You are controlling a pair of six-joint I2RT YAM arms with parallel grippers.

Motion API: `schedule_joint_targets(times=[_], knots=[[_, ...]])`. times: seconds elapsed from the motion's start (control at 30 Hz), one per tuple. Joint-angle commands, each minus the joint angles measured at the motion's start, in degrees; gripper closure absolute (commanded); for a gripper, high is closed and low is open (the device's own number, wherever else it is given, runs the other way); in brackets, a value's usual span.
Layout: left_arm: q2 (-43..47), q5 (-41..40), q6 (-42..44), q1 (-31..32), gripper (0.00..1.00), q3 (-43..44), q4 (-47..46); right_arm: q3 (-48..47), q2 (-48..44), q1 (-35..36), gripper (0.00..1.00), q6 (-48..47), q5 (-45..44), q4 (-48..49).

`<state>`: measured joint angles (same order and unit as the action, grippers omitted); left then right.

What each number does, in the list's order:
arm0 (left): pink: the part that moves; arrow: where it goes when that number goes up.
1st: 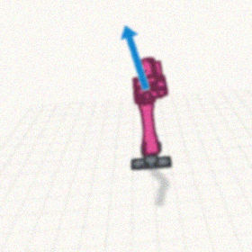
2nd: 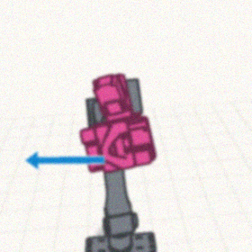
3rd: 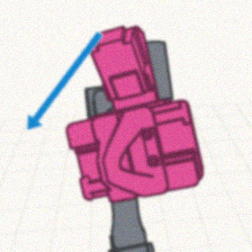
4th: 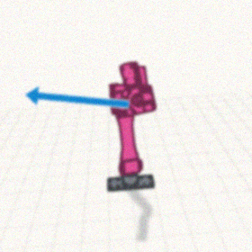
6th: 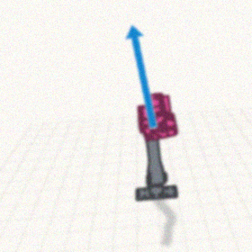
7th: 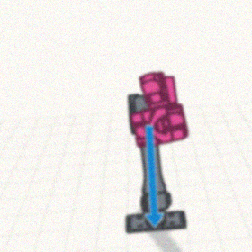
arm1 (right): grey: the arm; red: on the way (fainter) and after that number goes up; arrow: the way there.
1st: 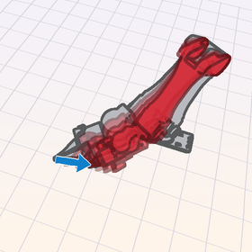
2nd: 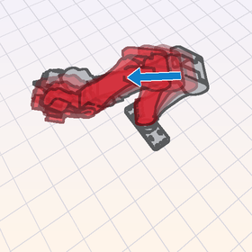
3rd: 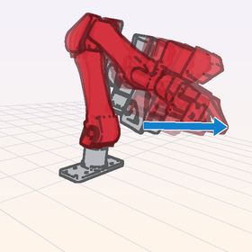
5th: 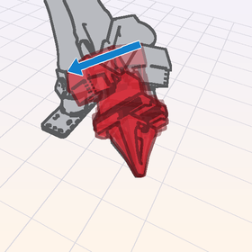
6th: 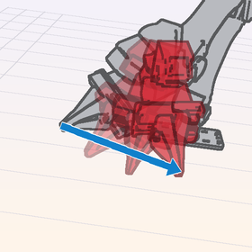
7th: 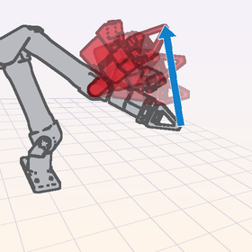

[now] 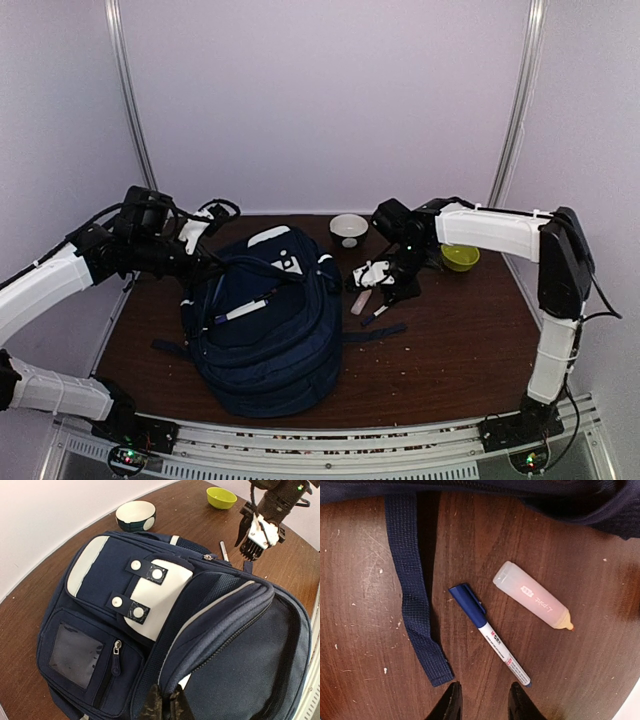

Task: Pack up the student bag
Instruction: Pick up the pen from the center of the board.

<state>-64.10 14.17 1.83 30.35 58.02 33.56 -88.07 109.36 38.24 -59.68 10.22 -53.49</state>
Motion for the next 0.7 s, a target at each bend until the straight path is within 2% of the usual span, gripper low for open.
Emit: schedule_joint_targets(times=[0.0,0.2,0.67], knots=[[0.85,-1.03,0.37,-1.22,1.0,0.35,-6.34,-5.89,4.88,0.08,0.68,-2.15,-3.36,-4.29],[1.09,-0.88,0.21,-1.19,1.0,0.32,-6.43,-10.44,11.02,-0.01,0.69,-3.45,-5.69,-6.61],[1.65,-0.55,0.2,-1.24,1.0,0.19,-6.4,-11.8,16.4,-0.01,0.71,-4.25,-9.85,-6.97]])
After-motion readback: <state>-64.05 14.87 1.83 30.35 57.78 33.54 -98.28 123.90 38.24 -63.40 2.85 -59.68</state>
